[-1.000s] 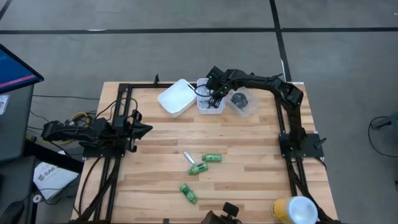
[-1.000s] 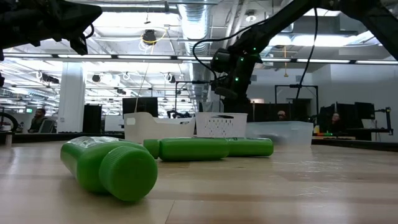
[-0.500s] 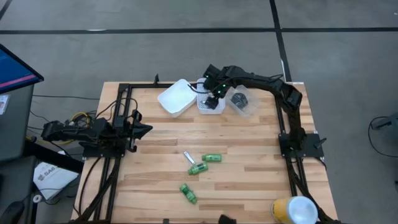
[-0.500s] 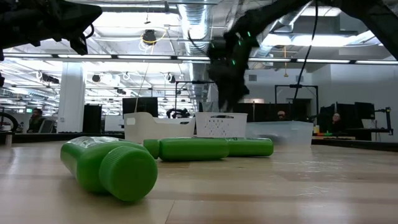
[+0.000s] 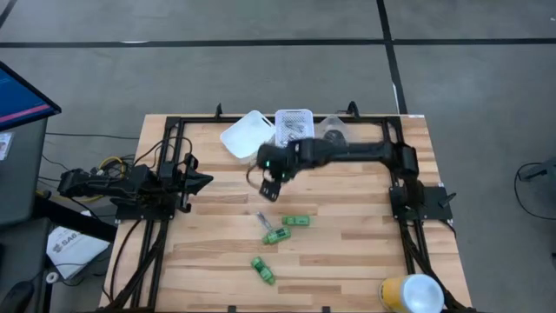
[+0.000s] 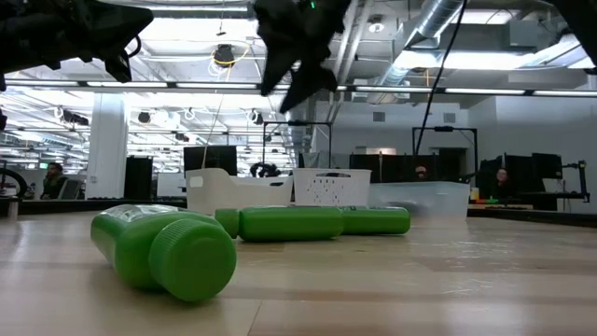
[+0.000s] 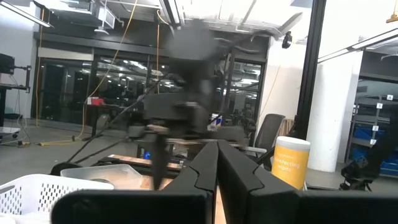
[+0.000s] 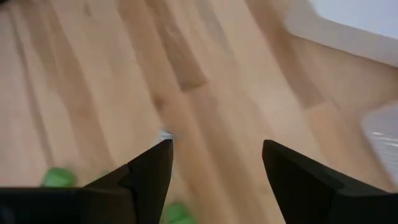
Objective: Pick & Place Travel size toiletries
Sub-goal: Put the silver nail cutter into the right white bin
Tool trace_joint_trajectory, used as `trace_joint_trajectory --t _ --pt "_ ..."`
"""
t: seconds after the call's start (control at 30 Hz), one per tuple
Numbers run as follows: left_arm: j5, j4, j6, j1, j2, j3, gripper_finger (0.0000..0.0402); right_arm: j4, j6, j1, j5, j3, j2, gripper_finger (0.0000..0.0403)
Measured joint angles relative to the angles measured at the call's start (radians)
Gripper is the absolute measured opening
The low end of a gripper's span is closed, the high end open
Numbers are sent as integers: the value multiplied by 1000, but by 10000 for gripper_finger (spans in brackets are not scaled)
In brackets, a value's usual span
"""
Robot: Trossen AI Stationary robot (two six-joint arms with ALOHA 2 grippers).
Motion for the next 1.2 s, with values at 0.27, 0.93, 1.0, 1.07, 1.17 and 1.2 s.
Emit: trace_joint_trajectory --t 0.27,0.93,1.0,1.07,1.17,1.2 --pt "0 0 0 0 0 0 2 84 92 140 103 -5 1 241" --pt "0 0 0 0 3 0 2 171 182 215 87 -24 239 241" --pt "0 0 0 0 3 0 2 165 182 214 64 -25 256 241" --pt "0 0 0 0 3 0 2 170 182 216 60 -25 266 241" --pt "0 0 0 0 3 0 2 169 182 216 60 -25 266 241" --pt "0 0 0 0 3 0 2 171 182 216 61 -24 266 241"
